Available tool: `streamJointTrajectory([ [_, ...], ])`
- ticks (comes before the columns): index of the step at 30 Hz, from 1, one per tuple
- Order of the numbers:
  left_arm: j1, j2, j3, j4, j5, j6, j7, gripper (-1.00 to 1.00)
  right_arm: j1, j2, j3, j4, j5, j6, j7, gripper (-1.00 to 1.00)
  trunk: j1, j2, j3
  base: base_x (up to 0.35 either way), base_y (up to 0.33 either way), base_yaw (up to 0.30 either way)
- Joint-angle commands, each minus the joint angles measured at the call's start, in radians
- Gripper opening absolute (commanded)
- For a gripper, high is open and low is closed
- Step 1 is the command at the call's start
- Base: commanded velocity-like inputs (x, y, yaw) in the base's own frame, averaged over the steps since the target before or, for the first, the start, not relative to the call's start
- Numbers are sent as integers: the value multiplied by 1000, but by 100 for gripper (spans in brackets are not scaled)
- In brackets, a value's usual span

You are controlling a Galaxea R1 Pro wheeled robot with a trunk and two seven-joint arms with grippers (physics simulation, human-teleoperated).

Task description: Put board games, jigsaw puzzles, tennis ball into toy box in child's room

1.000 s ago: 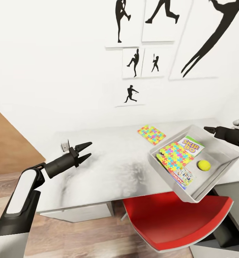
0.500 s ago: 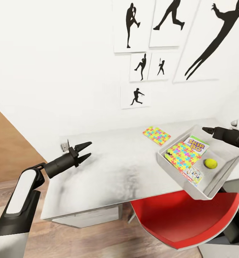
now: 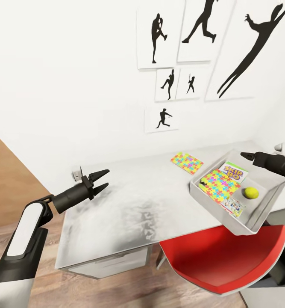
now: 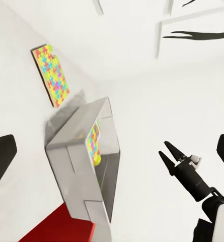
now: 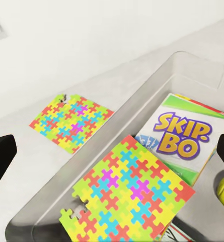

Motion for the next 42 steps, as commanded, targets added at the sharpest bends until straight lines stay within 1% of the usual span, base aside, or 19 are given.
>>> streamJointTrajectory([
  [1,-1,0,1,-1,-1,4,-1,100,-1,0,3,-1,-10,4,-10,100,1,-2,0,0,31,-96],
  [2,-1,0,1,-1,-1,4,-1,100,-1,0,3,-1,-10,4,-10,100,1,-2,1,0,31,-96],
  [9,0,0,1,-2,-2,4,-1,100,-1,2,38,-1,-9,4,-15,100,1,-2,12,0,15,-99],
  [22,1,0,2,-2,-5,3,-1,100,0,4,70,0,-9,4,-18,100,1,-2,32,30,3,-102],
  [34,3,0,2,-3,-10,-1,-1,100,1,4,99,1,-9,3,-19,100,1,-2,51,228,0,-103],
  [42,3,0,2,1,-11,-13,-1,100,2,5,133,1,-9,3,-20,100,1,-2,63,267,0,-103],
])
